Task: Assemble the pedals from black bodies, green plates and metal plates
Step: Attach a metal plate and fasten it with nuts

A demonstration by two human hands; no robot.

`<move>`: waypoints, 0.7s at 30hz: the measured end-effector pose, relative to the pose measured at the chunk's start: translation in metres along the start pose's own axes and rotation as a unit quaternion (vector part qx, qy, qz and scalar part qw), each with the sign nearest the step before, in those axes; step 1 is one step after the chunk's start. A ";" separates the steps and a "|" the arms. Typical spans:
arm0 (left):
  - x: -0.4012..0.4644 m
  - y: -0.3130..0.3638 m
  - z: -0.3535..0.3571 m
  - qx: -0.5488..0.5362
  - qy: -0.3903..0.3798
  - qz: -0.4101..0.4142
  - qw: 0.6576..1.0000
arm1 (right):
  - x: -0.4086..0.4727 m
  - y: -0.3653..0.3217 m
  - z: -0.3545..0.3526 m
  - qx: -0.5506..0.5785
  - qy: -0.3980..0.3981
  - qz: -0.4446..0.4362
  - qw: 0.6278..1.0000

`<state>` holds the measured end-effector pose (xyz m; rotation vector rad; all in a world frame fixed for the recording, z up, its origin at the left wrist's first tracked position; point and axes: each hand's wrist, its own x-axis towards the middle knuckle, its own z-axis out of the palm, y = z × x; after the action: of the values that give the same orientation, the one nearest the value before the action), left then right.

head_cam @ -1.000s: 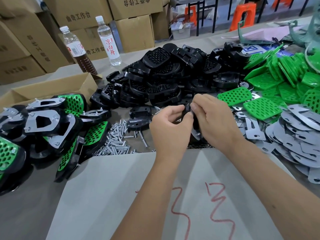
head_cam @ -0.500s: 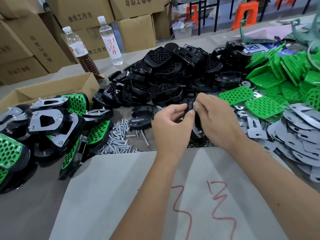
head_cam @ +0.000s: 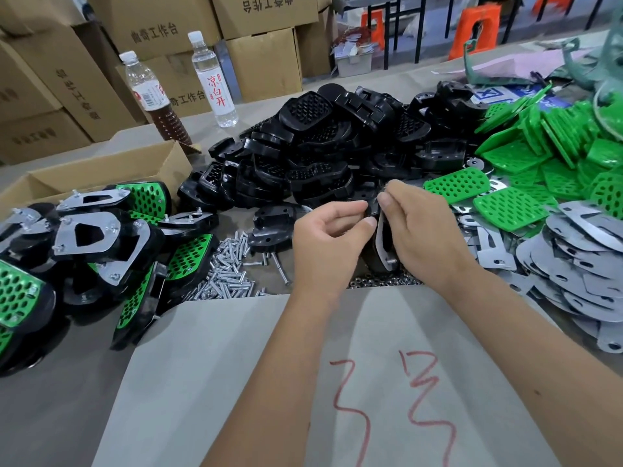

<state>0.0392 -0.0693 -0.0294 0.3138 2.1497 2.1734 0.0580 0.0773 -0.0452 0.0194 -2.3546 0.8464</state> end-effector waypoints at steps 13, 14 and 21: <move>0.004 -0.003 -0.004 -0.009 0.021 0.005 1.000 | -0.001 0.000 -0.002 0.042 -0.043 -0.003 0.998; 0.004 -0.003 -0.004 -0.008 0.019 0.006 1.000 | -0.001 0.001 -0.001 0.042 -0.035 -0.006 0.998; 0.001 0.000 -0.001 0.008 0.010 0.023 1.000 | 0.001 -0.001 0.002 0.029 0.010 0.013 0.999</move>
<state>0.0384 -0.0703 -0.0297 0.3464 2.1933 2.1940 0.0560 0.0755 -0.0456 0.0054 -2.3156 0.9235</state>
